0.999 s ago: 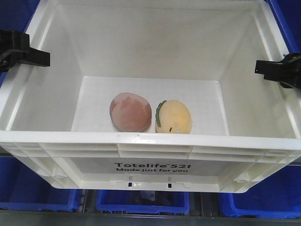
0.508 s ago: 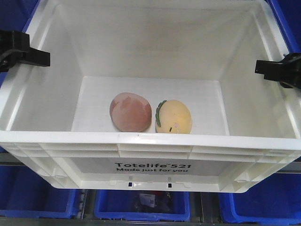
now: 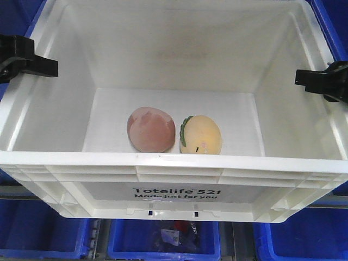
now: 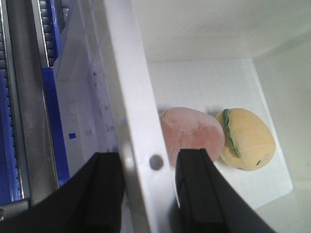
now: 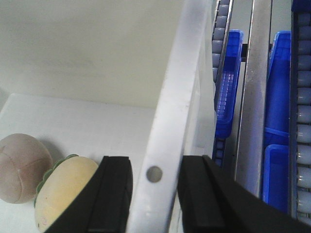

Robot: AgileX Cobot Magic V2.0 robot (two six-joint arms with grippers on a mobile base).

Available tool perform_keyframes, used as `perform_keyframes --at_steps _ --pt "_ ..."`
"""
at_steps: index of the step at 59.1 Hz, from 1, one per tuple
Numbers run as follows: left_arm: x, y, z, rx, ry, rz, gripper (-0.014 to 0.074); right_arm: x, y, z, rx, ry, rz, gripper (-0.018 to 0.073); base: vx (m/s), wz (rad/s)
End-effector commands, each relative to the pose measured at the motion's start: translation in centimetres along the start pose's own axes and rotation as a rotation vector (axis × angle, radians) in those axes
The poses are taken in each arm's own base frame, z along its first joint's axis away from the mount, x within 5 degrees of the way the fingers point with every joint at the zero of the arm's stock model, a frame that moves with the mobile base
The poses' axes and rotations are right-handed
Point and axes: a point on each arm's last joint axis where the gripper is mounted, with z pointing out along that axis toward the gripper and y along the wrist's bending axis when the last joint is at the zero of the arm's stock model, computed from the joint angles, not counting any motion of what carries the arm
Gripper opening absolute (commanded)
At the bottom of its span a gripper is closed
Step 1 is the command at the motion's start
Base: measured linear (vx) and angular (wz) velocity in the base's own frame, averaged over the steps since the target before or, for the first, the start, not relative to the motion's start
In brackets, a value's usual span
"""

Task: Place moving items into box and shelve
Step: 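Keep the crate held with both grippers as the base stops at the shelf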

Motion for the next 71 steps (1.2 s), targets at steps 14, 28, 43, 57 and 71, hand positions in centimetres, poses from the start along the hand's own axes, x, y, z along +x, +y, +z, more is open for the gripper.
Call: perform_keyframes --at_steps 14,28,43,57,71 --pt "-1.59 -1.89 -2.38 0.100 -0.191 0.006 -0.0006 -2.48 0.67 -1.73 -0.029 -0.203 0.032 -0.0006 0.04 0.00" --pt "-1.59 -1.89 -2.38 0.100 -0.191 0.006 -0.0006 -2.48 0.67 -1.73 -0.029 -0.203 0.032 -0.0006 0.04 0.01" --pt "-1.59 -1.89 -2.38 0.100 -0.191 0.006 -0.0006 -2.47 0.67 -1.72 -0.029 -0.202 0.032 -0.0006 0.01 0.00" --pt "-1.59 -1.89 -2.38 0.100 -0.191 0.006 -0.0006 -2.46 0.67 -1.72 -0.029 -0.200 0.032 -0.0006 0.00 0.00" --pt "-1.59 -1.89 -2.38 0.100 -0.191 0.006 -0.0006 -2.46 0.67 -1.72 -0.029 -0.200 0.032 -0.0006 0.00 0.00"
